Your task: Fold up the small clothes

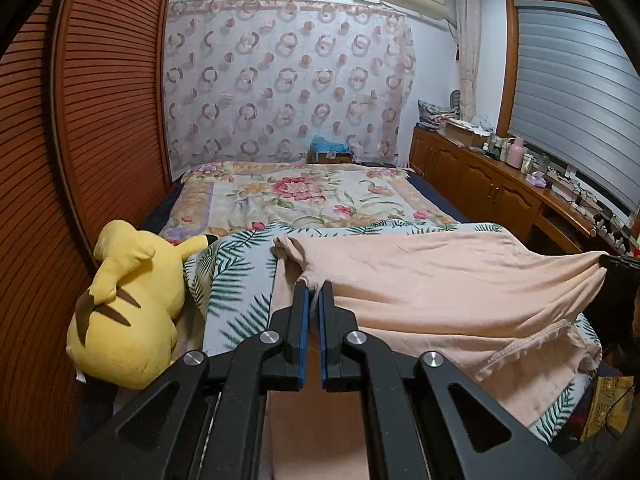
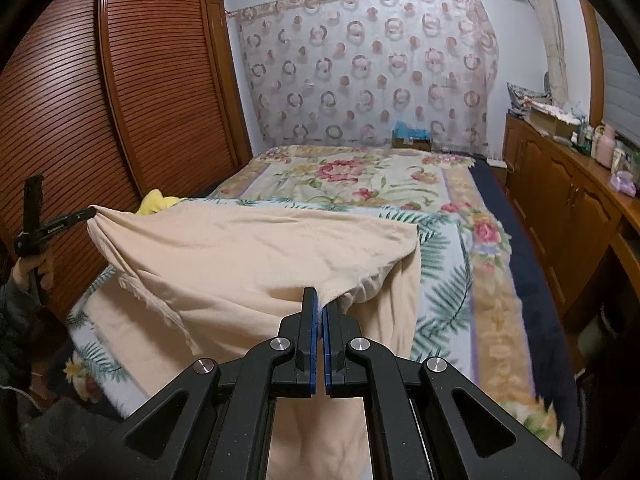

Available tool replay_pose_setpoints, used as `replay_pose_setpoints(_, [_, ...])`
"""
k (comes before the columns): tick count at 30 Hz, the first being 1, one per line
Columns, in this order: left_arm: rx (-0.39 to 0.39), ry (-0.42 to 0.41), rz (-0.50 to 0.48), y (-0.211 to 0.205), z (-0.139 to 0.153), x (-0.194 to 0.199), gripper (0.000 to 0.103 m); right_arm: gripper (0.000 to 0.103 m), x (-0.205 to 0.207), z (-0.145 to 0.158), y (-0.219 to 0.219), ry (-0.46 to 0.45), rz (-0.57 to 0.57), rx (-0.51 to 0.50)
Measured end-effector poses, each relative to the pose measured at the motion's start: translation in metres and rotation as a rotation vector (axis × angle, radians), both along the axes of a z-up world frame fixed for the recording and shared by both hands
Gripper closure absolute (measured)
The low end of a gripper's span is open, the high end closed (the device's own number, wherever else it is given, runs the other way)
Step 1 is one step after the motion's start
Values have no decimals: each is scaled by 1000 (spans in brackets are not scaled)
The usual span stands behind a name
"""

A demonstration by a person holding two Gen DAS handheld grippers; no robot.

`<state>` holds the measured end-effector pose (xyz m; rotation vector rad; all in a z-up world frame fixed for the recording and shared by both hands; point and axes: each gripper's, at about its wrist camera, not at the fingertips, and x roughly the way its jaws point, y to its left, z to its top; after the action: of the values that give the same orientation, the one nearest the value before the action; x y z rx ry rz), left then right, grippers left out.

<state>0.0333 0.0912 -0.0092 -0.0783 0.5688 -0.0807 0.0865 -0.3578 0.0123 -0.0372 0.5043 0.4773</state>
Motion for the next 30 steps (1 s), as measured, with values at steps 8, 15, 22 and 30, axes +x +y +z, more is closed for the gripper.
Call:
replay_pose_setpoints(8, [5,86,13,0,-37,-18,98,101,-27,-23,-7,83,-2,2])
replay_pose_setpoints(15, [13,175,17,-5,-70,-21,92,94,-12,-37,5,160,-38,-41])
replay_pose_setpoints(22, [10,175,18,-5,-71,-29,51,56,-12,-17,21,127,-51,-124])
replay_pose_setpoints(30, [11,188,48,-3,-80,-30,29,48,-4,-4,43,58,-45,-164])
